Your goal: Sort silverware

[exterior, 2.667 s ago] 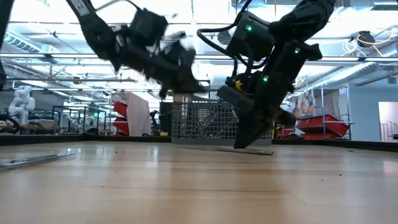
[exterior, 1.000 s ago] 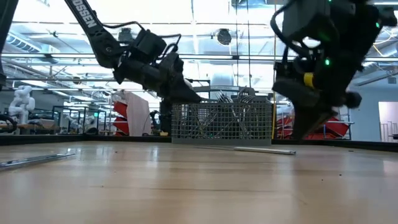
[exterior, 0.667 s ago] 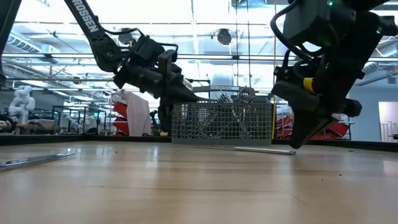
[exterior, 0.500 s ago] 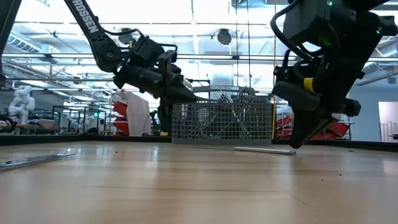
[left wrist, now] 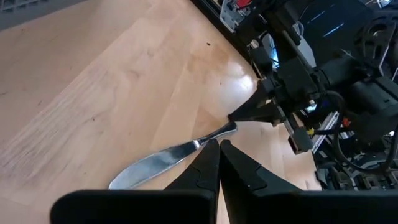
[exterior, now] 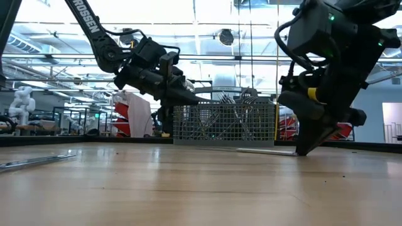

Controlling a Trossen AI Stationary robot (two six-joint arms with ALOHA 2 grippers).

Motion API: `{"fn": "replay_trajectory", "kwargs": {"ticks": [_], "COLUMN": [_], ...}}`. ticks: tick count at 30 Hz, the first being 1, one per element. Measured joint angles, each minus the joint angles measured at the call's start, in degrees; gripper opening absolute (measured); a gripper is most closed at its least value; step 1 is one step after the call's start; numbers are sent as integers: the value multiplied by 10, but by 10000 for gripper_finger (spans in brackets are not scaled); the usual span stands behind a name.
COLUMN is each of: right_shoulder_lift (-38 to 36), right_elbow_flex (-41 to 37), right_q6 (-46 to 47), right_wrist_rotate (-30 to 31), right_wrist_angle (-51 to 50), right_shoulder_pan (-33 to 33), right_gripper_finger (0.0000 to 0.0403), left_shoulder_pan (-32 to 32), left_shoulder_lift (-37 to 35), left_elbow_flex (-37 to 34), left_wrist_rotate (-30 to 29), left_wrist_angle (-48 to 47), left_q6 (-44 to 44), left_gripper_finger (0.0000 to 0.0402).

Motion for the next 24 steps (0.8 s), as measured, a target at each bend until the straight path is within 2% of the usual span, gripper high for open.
{"fn": "replay_trajectory", "kwargs": {"ticks": [6,11,17,24], "right_shoulder_lift": [-56,-105,-78,-35], "right_elbow_flex": [0,1,0,0], "right_q6": [1,-64,-122,-123], "right_wrist_rotate": [-15,3,-28,-46], "right_wrist_angle": [-10,27,64,89], "right_shoulder_pan": [3,-7,-30,-28], "right_gripper_finger": [0,0,0,0], "left_shoulder_pan": [0,0,0,0], "left_shoulder_lift": [0,0,0,0], "left_elbow_flex": [0,0,0,0], "left_wrist_rotate": [0,0,0,-7], "left_wrist_angle": [3,3,-1,-2], "left_q6": [-1,-8,-8,-9], "left_gripper_finger": [18,18,18,18]}}
